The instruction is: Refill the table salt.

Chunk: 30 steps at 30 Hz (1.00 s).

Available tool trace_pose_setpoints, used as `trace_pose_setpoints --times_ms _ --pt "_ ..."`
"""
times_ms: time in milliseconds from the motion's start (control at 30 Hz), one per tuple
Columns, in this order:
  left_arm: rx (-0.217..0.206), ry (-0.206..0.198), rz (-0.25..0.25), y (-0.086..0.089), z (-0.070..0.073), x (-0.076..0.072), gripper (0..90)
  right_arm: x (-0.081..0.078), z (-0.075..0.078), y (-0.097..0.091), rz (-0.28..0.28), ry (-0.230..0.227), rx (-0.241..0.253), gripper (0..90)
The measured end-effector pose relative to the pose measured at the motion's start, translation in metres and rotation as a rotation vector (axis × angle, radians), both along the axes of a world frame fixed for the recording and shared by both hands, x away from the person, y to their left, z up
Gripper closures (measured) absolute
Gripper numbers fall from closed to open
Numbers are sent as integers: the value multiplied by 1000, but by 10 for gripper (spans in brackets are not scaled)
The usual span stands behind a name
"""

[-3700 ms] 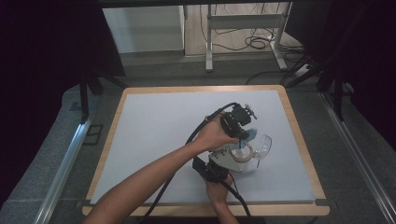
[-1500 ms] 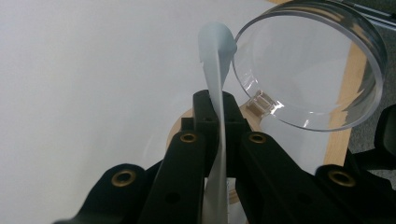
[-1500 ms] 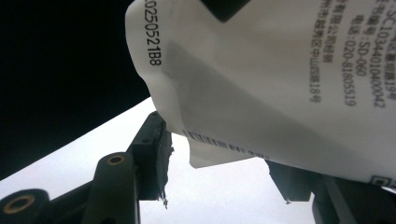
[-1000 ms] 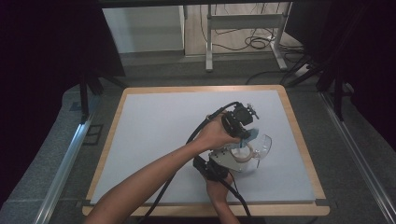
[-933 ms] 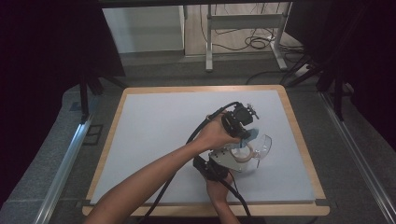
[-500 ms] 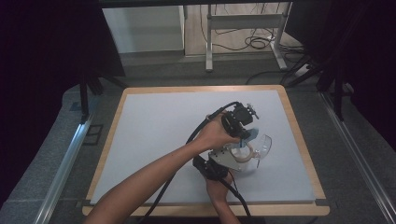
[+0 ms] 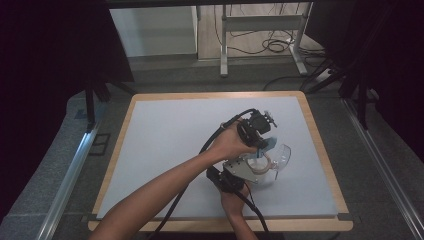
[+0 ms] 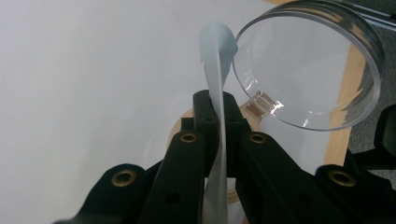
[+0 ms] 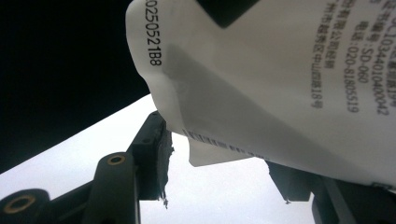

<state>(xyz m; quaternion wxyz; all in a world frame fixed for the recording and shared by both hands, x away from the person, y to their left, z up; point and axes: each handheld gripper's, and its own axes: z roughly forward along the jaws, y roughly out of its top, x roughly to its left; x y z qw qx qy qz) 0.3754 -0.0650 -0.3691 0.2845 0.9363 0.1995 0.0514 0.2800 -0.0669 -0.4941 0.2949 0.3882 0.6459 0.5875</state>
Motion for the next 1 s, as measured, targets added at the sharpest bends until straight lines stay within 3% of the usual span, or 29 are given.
trace_pose_setpoints --times_ms 1000 --pt "5 0 -4 -1 0 -1 899 0 0 0 0 1 3 456"
